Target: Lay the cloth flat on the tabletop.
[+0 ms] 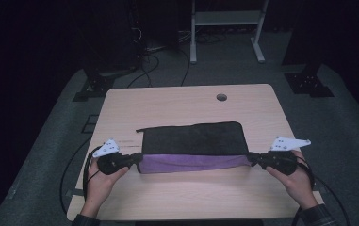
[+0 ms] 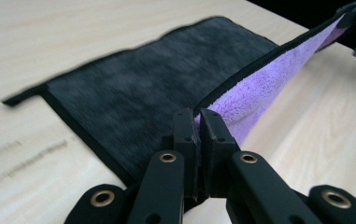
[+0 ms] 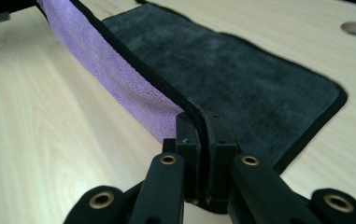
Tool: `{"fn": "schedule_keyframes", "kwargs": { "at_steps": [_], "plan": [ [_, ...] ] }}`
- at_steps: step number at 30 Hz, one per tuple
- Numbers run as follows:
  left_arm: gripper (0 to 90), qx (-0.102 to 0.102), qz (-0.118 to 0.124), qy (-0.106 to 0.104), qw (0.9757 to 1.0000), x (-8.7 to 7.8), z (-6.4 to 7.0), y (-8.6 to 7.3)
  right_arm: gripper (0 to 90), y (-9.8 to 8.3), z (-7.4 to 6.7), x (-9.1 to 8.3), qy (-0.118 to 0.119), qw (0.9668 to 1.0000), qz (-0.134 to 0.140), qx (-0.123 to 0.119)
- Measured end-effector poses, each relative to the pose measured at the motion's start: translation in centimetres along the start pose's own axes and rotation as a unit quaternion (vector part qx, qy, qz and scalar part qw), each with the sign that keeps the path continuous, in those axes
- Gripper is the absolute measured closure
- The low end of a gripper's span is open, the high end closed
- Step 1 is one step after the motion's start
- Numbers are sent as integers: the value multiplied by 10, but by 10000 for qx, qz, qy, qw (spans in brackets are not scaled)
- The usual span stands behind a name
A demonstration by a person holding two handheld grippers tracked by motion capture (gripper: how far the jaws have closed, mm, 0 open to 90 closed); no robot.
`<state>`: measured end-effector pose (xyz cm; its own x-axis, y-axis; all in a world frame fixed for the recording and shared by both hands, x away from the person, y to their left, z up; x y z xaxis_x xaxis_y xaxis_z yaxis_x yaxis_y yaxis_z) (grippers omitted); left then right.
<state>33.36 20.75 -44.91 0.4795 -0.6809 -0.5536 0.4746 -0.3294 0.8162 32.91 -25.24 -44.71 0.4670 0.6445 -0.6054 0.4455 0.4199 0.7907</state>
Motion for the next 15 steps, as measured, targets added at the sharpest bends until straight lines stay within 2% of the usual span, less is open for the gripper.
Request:
{"fn": "schedule_keyframes", "kwargs": {
  "at_steps": [8,15],
  "plan": [
    [851,-124,-309,-241,9992,0,10,-25,848,-28,-14,0,198,9994,-280,-14],
    [847,-157,-729,-403,9964,3,22,-44,844,-46,-20,0,348,9981,-508,24]
  ]
}}
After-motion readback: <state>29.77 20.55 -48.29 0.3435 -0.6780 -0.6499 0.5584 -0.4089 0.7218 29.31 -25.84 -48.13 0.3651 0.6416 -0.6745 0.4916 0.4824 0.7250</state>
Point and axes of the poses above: each handheld gripper's, and its own axes: x roughly forward along the jaws, y roughly out of its top, z roughly to its right, the point moved 5 cm from there along x, roughly forward along the jaws, and after that the axes turned 5 degrees about -z, right-handed, at the moved point
